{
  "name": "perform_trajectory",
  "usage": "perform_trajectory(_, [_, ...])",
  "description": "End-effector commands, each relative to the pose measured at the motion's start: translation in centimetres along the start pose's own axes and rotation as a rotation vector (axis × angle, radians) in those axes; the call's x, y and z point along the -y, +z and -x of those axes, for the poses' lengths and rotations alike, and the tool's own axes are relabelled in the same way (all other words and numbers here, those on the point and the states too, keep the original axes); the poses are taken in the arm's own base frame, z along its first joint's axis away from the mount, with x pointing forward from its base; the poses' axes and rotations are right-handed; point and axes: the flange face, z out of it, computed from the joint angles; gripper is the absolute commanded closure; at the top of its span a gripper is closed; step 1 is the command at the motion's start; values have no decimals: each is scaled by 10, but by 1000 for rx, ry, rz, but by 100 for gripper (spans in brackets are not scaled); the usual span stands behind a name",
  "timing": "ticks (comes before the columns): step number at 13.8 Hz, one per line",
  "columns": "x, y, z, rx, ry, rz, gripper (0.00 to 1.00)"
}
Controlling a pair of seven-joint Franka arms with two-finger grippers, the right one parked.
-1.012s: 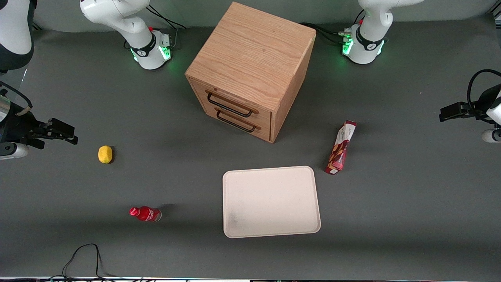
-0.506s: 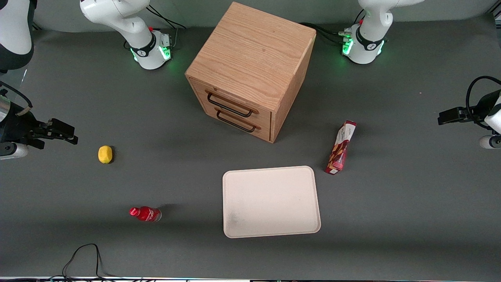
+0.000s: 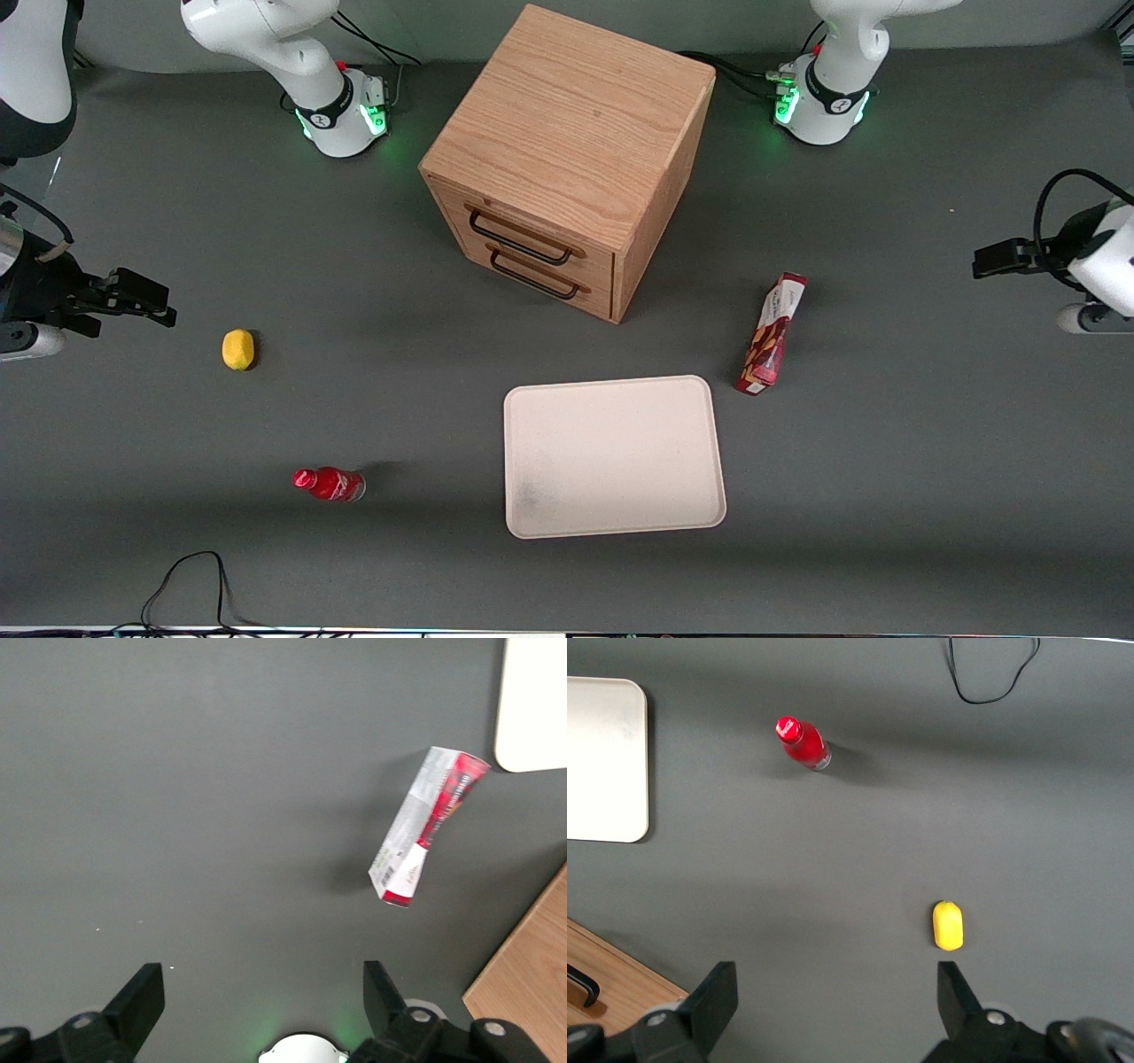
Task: Place red cookie box on tray
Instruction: 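Move the open left gripper over the red tartan shortbread box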
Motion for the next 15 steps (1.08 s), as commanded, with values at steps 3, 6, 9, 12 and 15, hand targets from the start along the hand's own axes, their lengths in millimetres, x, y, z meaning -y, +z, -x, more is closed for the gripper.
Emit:
perform_trajectory(3, [-68,-23,10,18,46,-7,0])
perform_trajectory(6, [-118,-26,18,17,20,1,0])
perform_trajectory(9, [-150,-25,23,24,63,43,0])
perform_trajectory(12, [-179,-24,26,29,38,65,0])
perform_trajectory(15, [-185,-24,25,26,66,66,0])
